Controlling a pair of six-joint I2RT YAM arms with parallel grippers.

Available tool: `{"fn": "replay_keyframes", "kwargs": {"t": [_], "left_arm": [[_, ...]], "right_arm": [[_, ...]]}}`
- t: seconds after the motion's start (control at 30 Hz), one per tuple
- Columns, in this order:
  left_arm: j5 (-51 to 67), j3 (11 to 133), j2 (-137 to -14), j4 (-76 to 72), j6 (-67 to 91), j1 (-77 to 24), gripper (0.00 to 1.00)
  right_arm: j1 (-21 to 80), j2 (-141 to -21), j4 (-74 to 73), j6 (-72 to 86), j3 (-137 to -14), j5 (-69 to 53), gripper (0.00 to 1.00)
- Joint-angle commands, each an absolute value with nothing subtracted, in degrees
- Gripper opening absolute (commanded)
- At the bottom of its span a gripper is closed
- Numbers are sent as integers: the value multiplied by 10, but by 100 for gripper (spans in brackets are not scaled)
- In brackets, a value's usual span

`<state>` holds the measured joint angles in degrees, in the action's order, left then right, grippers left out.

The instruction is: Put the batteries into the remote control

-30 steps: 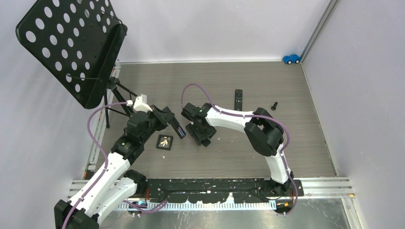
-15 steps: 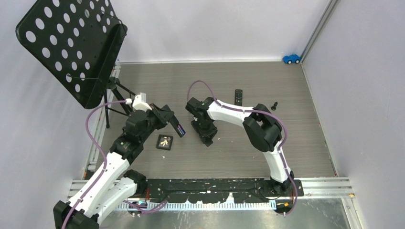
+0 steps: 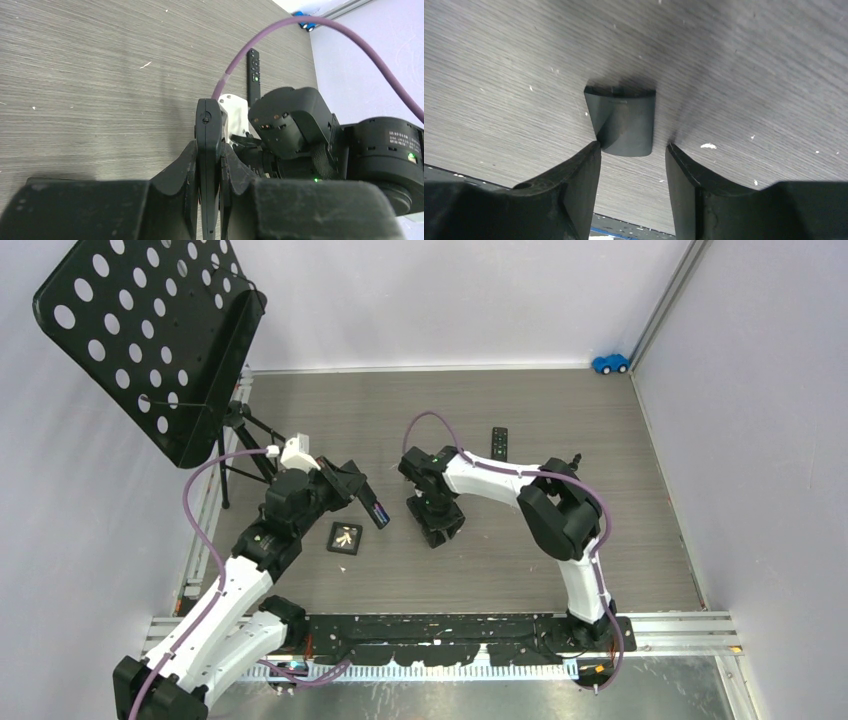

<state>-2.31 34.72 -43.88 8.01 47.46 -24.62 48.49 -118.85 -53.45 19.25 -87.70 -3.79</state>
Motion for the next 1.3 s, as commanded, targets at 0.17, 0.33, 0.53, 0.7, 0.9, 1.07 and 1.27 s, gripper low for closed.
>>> {"fn": "replay_keyframes", "kwargs": {"t": [0.17, 0.33, 0.53, 0.7, 0.9, 1.07, 1.27], "left_arm": [[-21, 375, -435, 57, 469, -243, 0], [-20, 376, -428, 63, 465, -243, 0], [22, 383, -427, 67, 468, -243, 0], [66, 390, -429, 72, 471, -243, 0], [92, 389, -426, 70, 487, -243, 0], [108, 399, -426, 76, 482, -243, 0], [118, 397, -421, 80, 482, -243, 0]], "right_arm": [[493, -1123, -438, 225, -821, -30, 69], [499, -1158, -462, 224, -852, -3, 69], [499, -1170, -487, 211, -879, 37, 68], [500, -1167, -488, 195, -876, 35, 66], [512, -1165, -474, 192, -860, 30, 67], [516, -1166, -462, 194, -843, 13, 67], [516, -1173, -463, 199, -829, 14, 58]]}}
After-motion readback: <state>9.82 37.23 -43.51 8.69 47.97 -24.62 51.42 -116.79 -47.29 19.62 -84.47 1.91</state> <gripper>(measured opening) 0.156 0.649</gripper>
